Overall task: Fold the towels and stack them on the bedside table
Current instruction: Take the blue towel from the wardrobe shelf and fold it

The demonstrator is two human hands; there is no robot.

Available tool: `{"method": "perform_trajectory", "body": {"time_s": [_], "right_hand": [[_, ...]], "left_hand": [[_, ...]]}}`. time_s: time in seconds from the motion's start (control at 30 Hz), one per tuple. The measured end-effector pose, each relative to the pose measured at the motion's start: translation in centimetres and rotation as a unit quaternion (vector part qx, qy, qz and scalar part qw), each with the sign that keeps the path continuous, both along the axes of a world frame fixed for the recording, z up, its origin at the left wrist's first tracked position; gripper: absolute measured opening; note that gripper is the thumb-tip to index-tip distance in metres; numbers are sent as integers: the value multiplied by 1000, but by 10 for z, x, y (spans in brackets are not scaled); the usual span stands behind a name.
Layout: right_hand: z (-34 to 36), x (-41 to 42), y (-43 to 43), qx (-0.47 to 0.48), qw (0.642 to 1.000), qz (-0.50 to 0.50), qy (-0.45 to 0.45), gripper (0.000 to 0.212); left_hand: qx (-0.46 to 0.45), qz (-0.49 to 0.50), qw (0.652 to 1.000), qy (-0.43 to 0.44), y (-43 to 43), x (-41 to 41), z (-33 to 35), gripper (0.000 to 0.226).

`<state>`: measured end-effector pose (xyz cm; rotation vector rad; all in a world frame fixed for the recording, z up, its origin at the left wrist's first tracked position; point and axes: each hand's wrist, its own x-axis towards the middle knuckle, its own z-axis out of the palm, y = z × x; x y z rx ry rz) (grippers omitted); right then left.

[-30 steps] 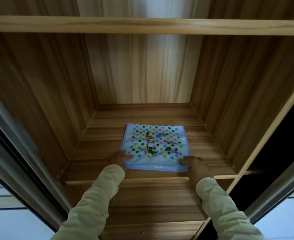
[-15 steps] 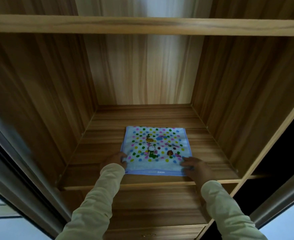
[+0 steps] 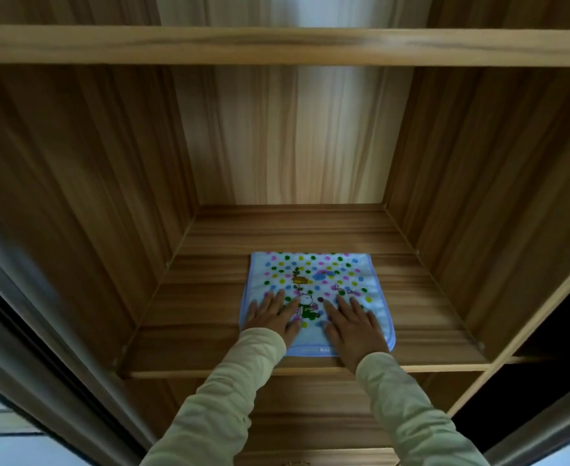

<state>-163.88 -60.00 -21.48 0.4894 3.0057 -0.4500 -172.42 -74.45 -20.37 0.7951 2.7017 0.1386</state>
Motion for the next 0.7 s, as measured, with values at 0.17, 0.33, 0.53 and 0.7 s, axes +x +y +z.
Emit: {"method": "perform_trajectory", "body": {"time_s": [0.17, 0.33, 0.53, 0.7], "right_hand": [[7, 5, 7, 17, 998, -68, 6, 56], [12, -1, 1, 18, 999, -36, 16, 50], [8, 0, 20, 21, 998, -50, 9, 49], [4, -7, 1, -33, 986, 25, 160, 78]], "left_hand": [[-56, 3, 998, 7, 1, 1, 15, 54], [-103, -7, 992, 78, 4, 11, 35, 47], [-21, -7, 997, 70, 3, 9, 51, 40], [56, -85, 993, 53, 4, -8, 18, 49]]}}
